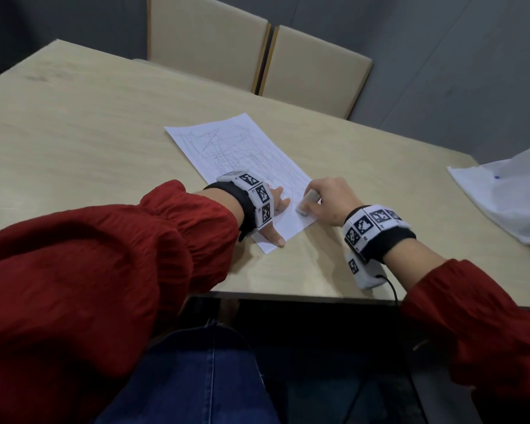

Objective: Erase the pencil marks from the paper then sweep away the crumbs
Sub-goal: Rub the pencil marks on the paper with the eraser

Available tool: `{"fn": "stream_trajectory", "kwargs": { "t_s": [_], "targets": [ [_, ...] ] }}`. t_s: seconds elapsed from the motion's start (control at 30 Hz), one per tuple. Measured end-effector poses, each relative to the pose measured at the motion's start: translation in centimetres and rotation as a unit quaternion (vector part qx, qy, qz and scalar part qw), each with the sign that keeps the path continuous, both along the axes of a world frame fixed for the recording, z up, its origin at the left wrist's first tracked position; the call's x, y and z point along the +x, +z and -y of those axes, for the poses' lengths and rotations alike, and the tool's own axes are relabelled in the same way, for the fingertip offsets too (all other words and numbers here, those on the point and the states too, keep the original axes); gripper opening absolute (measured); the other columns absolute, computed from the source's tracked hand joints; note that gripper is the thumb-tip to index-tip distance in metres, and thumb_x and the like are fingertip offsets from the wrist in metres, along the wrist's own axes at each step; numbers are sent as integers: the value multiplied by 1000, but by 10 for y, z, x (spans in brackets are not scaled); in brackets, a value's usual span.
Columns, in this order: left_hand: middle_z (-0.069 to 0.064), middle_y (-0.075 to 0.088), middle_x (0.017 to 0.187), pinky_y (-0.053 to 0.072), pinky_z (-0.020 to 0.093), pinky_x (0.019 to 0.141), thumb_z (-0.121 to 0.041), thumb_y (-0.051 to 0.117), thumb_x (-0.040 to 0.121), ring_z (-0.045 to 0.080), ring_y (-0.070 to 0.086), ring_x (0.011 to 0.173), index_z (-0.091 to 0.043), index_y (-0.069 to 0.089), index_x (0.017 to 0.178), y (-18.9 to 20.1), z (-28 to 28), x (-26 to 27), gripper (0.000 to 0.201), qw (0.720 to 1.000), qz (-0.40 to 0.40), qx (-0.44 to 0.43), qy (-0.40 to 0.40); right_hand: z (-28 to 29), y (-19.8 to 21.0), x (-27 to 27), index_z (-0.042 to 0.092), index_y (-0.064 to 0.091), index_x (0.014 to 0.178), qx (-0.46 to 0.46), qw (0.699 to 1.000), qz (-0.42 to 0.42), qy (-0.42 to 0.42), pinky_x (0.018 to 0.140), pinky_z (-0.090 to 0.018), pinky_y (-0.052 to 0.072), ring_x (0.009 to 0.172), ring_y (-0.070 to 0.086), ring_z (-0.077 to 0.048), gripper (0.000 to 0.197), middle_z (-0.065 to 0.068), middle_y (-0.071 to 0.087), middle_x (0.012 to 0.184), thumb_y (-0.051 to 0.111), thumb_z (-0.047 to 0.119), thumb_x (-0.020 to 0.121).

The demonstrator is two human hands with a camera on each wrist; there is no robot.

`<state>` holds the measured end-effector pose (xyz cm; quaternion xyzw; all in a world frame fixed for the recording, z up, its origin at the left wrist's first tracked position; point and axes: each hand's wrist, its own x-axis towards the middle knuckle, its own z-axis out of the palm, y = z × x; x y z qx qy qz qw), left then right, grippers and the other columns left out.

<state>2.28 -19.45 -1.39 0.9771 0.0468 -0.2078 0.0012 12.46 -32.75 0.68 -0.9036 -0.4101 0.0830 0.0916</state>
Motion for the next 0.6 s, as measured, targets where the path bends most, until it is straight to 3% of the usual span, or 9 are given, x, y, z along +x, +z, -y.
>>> {"fn": "stream_trajectory", "kwargs": {
  "t_s": [0.13, 0.2, 0.27, 0.33, 0.47, 0.5, 0.6],
  "targets": [
    [7, 2, 163, 22, 48, 116, -68, 63, 78, 32, 14, 147, -28, 24, 153, 0, -3, -3, 94, 999, 16, -41, -1, -2, -7, -30, 13, 67, 81, -15, 996, -7, 83, 62, -25, 44, 63, 54, -12, 11, 2, 64, 73, 59, 20, 83],
    [7, -1, 163, 19, 49, 116, -71, 61, 77, 32, 11, 148, -28, 17, 154, -1, -3, -3, 99, 999, 15, -35, -4, 0, -7, -23, 16, 66, 78, -7, 998, -13, 68, 58, -22, 41, 62, 54, -7, 9, 7, 62, 70, 65, 24, 81],
    [5, -6, 163, 16, 51, 116, -76, 56, 76, 32, 7, 149, -27, 3, 155, -3, -4, 0, 107, 1000, 5, -11, -6, 0, -2, -2, 15, 65, 76, -5, 1000, -2, 20, 58, -23, 40, 71, 59, -13, 12, 4, 64, 75, 71, 25, 78],
    [3, -9, 163, 16, 52, 117, -78, 53, 75, 32, 6, 149, -27, -1, 155, -2, -3, 1, 109, 1000, -5, 2, -7, -1, -1, 8, 12, 66, 78, -3, 1000, 4, -5, 61, -25, 41, 78, 61, -20, 13, -3, 65, 82, 73, 23, 77],
    [5, -1, 163, 22, 52, 115, -76, 59, 73, 32, 13, 148, -32, 22, 152, -4, -6, 2, 97, 1000, 12, -24, -7, 1, -9, -26, 14, 68, 81, -11, 995, -4, 97, 64, -21, 40, 67, 53, -10, 9, 9, 63, 72, 63, 21, 82],
    [4, -2, 163, 22, 52, 115, -78, 59, 72, 32, 12, 148, -33, 22, 152, -5, -6, 2, 99, 1000, 12, -23, -5, 3, -10, -26, 16, 67, 81, -10, 995, -9, 103, 62, -18, 38, 64, 51, -5, 8, 14, 61, 69, 65, 23, 82],
    [4, -8, 163, 17, 50, 116, -79, 52, 75, 31, 8, 149, -27, 0, 155, -6, -4, 3, 109, 1000, -3, 3, -8, 5, -6, -2, 18, 65, 78, 8, 999, 7, 49, 61, -21, 35, 68, 51, -7, 12, 17, 56, 67, 72, 28, 79]
  ]
}}
